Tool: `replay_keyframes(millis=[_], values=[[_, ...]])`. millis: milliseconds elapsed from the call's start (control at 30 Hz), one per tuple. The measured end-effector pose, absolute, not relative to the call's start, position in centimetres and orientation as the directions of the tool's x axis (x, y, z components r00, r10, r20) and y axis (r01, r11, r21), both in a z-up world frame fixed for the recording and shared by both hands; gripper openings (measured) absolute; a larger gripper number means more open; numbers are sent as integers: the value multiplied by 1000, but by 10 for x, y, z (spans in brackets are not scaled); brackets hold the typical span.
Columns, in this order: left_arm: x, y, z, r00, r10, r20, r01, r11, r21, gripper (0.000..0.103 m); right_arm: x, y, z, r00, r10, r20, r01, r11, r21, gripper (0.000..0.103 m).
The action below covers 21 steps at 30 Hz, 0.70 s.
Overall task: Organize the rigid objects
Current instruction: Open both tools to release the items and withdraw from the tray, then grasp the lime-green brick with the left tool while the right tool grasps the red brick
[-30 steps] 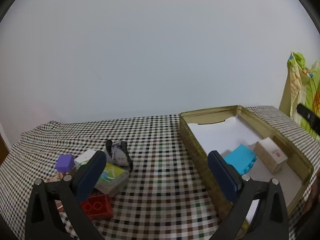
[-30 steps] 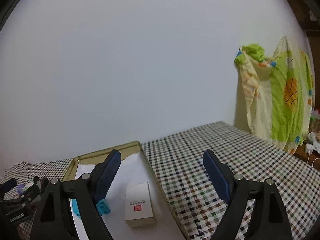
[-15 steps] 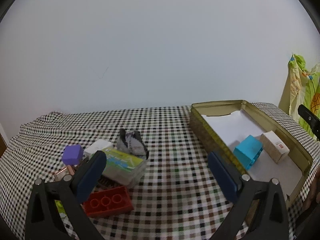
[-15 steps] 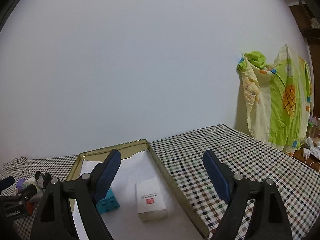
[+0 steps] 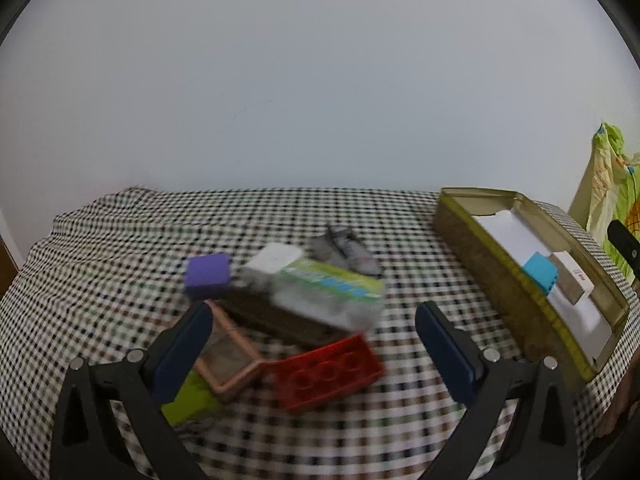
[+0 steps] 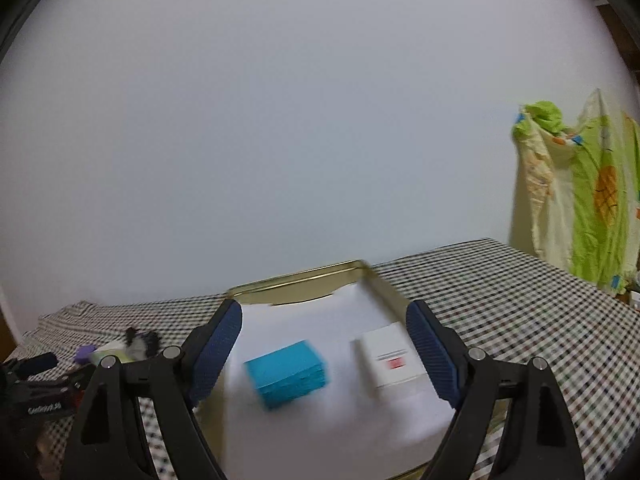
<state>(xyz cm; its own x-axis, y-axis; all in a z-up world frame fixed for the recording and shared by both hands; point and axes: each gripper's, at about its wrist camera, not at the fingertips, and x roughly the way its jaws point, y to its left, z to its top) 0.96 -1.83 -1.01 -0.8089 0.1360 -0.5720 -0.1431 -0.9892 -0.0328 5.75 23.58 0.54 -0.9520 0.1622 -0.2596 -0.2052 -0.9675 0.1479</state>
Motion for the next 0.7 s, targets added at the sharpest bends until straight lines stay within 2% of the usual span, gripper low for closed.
replay_keyframes(millis=[367,700], values=[[5,-72,-18,-767,162,-621,-151,-986,-71,102,45,167,-1,-948,5,-318,-56,-987,150,86],[-1,-100,-31,-679,215,-702,-224,-971,-81,102,25,124,-11,-903,-90,-420,18,-985,174,86]])
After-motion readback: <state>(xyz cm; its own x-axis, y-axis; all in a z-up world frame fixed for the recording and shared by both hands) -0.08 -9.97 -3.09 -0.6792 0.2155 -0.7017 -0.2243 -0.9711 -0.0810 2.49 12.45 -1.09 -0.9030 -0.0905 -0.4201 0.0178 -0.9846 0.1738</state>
